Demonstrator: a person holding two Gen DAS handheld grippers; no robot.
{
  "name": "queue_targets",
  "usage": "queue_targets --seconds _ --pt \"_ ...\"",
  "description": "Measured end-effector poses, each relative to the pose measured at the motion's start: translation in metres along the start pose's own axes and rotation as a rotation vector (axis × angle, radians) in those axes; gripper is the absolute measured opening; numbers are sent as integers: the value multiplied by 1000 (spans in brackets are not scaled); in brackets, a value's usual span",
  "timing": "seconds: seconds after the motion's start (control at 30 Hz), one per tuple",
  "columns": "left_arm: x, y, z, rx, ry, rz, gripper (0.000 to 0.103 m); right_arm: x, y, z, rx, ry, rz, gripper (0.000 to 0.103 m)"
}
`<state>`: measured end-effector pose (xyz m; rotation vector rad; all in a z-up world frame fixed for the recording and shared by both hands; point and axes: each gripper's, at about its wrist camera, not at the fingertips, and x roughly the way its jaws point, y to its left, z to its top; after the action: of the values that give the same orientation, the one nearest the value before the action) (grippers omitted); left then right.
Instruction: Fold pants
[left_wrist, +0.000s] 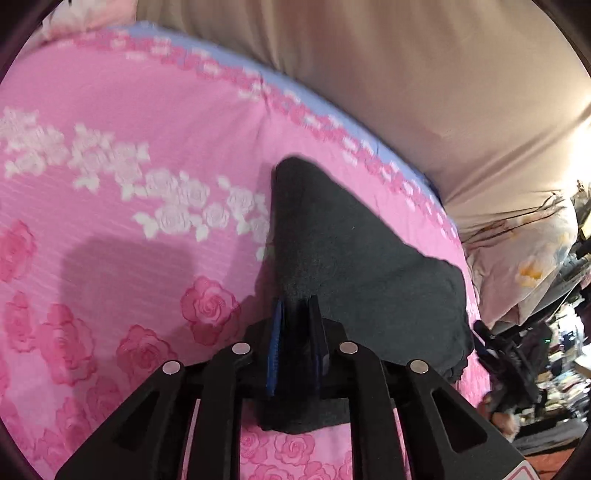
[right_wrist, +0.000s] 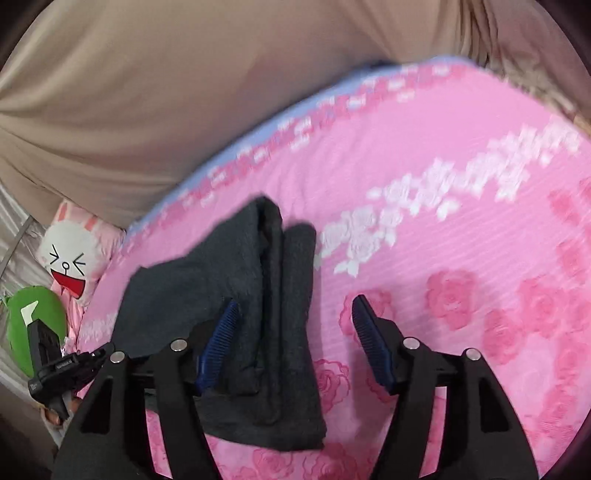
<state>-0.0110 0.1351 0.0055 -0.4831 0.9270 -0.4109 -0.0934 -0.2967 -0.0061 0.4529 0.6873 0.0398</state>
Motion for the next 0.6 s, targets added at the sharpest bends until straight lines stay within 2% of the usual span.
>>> queue_targets --seconds 0.07,0.13,0.17,0.2,0.23,0.3,0.33,0.43,0.47,0.53,0.6 --pt "-20 -19 3 53 -89 -13 29 -7 13 3 -50 10 26 63" --pt "-28 -35 3 98 -126 -26 33 6 18 -2 -57 50 53 63" --pt "-29 -46 1 127 -130 -45 45 16 21 -8 -61 76 49 62" --pt "-28 -51 0 138 -128 -58 57 26 23 -13 -67 102 47 51" --pt "-25 -53 -5 146 -126 -65 59 36 25 -19 -80 126 26 43" --pt "-11 -57 -11 156 -91 -54 59 38 42 -20 -146 106 -37 26" --pt "-2 -56 -14 147 -65 -48 59 25 52 -15 -155 85 -9 22" --pt "7 -51 -17 108 -25 -76 59 -14 73 3 -172 14 64 19" --pt "7 -50 -17 107 -26 -78 59 -27 81 5 -206 -13 53 19" --pt "10 -49 -19 118 -24 -51 59 -27 85 1 -237 -11 17 19" --pt "19 -46 -23 120 5 -12 59 -4 67 -13 -225 58 -68 20"
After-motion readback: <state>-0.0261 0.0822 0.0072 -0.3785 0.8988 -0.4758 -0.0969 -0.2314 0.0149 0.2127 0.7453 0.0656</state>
